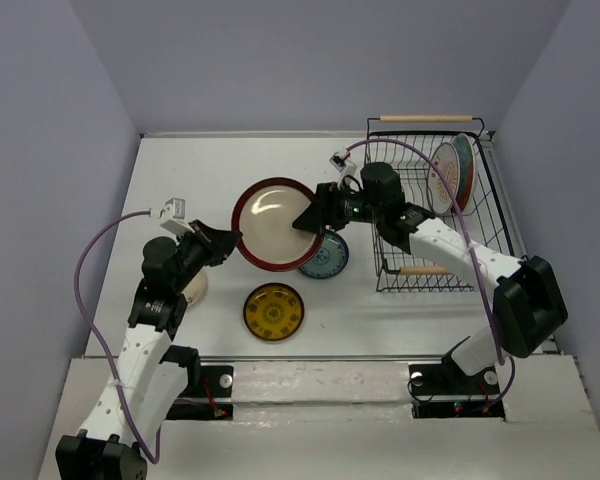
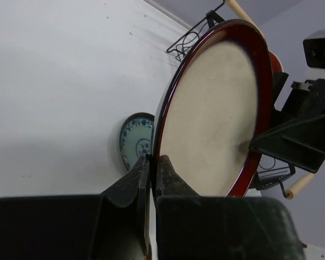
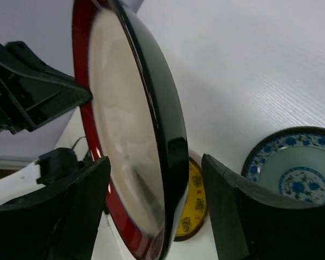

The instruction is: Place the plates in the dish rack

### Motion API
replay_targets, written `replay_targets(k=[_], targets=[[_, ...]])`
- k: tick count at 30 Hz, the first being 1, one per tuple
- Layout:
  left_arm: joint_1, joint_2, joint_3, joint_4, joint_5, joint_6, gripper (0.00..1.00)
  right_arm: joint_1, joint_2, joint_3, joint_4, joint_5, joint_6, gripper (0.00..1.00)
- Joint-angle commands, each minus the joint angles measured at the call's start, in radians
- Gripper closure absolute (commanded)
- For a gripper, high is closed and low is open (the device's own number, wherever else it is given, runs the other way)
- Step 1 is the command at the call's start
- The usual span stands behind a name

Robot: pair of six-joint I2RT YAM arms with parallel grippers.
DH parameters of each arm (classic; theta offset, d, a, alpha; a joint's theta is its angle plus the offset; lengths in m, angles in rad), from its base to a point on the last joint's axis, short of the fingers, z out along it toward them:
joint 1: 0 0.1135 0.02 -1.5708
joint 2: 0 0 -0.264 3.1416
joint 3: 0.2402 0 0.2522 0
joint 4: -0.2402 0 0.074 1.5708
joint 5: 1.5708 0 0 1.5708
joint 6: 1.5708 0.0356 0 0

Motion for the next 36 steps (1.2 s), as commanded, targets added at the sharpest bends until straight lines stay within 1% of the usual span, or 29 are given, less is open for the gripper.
replay_targets(k=[1, 3, 4, 5, 6, 7, 8, 9, 11, 12, 13, 14, 15, 16, 17, 18, 19, 20, 22, 23, 25, 27, 30, 34, 36], targets=[[-0.001, -0.045, 0.105, 0.206, 0.143, -0.028, 0.95, 0.008, 0.026, 0.020, 0.200, -0.145, 0.114, 0.44], [-0.001, -0.050, 0.111, 0.197, 0.154, -0.019, 0.94, 0.008, 0.026, 0.015, 0.220, -0.151, 0.128, 0.65], [-0.001, -0.054, 0.115, 0.186, 0.155, -0.005, 0.83, 0.008, 0.015, 0.012, 0.230, -0.148, 0.134, 0.83], [-0.001, -0.057, 0.116, 0.180, 0.156, 0.004, 0.75, 0.008, 0.008, 0.012, 0.230, -0.142, 0.136, 0.90], [-0.001, -0.059, 0.125, 0.169, 0.157, 0.014, 0.58, 0.008, -0.003, 0.009, 0.230, -0.132, 0.140, 0.93], [-0.003, -0.060, 0.131, 0.155, 0.157, 0.043, 0.47, 0.008, -0.035, 0.003, 0.228, -0.115, 0.137, 0.93], [-0.003, -0.062, 0.141, 0.138, 0.157, 0.060, 0.39, 0.008, -0.036, 0.001, 0.225, -0.101, 0.133, 0.93], [-0.004, -0.062, 0.156, 0.103, 0.157, 0.076, 0.25, 0.008, -0.072, 0.010, 0.201, -0.058, 0.111, 0.93], [-0.009, -0.062, 0.176, 0.057, 0.151, 0.115, 0.16, 0.008, -0.112, 0.035, 0.153, 0.006, 0.081, 0.93], [-0.012, -0.064, 0.193, 0.007, 0.145, 0.151, 0.07, 0.008, -0.150, 0.055, 0.086, 0.075, 0.036, 0.93], [-0.014, -0.067, 0.199, -0.018, 0.143, 0.172, 0.02, -0.015, -0.167, 0.076, 0.049, 0.115, 0.010, 0.93], [-0.015, -0.068, 0.202, -0.064, 0.142, 0.191, 0.01, -0.015, -0.184, 0.122, 0.015, 0.210, -0.013, 0.93], [-0.018, -0.073, 0.204, -0.082, 0.140, 0.227, 0.01, -0.034, -0.199, 0.145, -0.014, 0.259, -0.037, 0.93], [-0.024, -0.083, 0.199, -0.096, 0.136, 0.239, 0.01, -0.043, -0.232, 0.173, -0.104, 0.319, -0.094, 0.93], [-0.029, -0.091, 0.194, -0.109, 0.133, 0.250, 0.01, -0.052, -0.244, 0.203, -0.143, 0.388, -0.128, 0.93], [-0.044, -0.100, 0.178, -0.122, 0.128, 0.274, 0.01, -0.052, -0.264, 0.261, -0.204, 0.568, -0.200, 0.93], [-0.053, -0.119, 0.167, -0.129, 0.110, 0.287, 0.01, -0.064, -0.273, 0.283, -0.226, 0.662, -0.235, 0.93], [-0.061, -0.129, 0.158, -0.142, 0.094, 0.299, 0.01, -0.086, -0.276, 0.317, -0.238, 0.804, -0.266, 0.93], [-0.092, -0.159, 0.121, -0.153, 0.028, 0.336, 0.01, -0.121, -0.272, 0.351, -0.276, 0.890, -0.349, 0.93], [-0.098, -0.166, 0.116, -0.187, 0.007, 0.337, 0.01, -0.152, -0.266, 0.365, -0.283, 0.971, -0.375, 0.93], [-0.122, -0.185, 0.125, -0.198, -0.007, 0.353, 0.01, -0.175, -0.232, 0.394, -0.286, 1.061, -0.470, 0.93], [-0.127, -0.203, 0.124, -0.196, -0.013, 0.354, 0.01, -0.222, -0.203, 0.423, -0.286, 1.141, -0.546, 0.93], [-0.150, -0.212, 0.124, -0.205, -0.022, 0.356, 0.01, -0.274, -0.146, 0.444, -0.284, 1.157, -0.593, 0.93], [-0.181, -0.228, 0.121, -0.210, -0.033, 0.354, 0.01, -0.334, -0.085, 0.460, -0.283, 1.139, -0.631, 0.93], [-0.193, -0.232, 0.121, -0.211, -0.033, 0.354, 0.01, -0.365, -0.051, 0.461, -0.283, 1.105, -0.634, 0.93]])
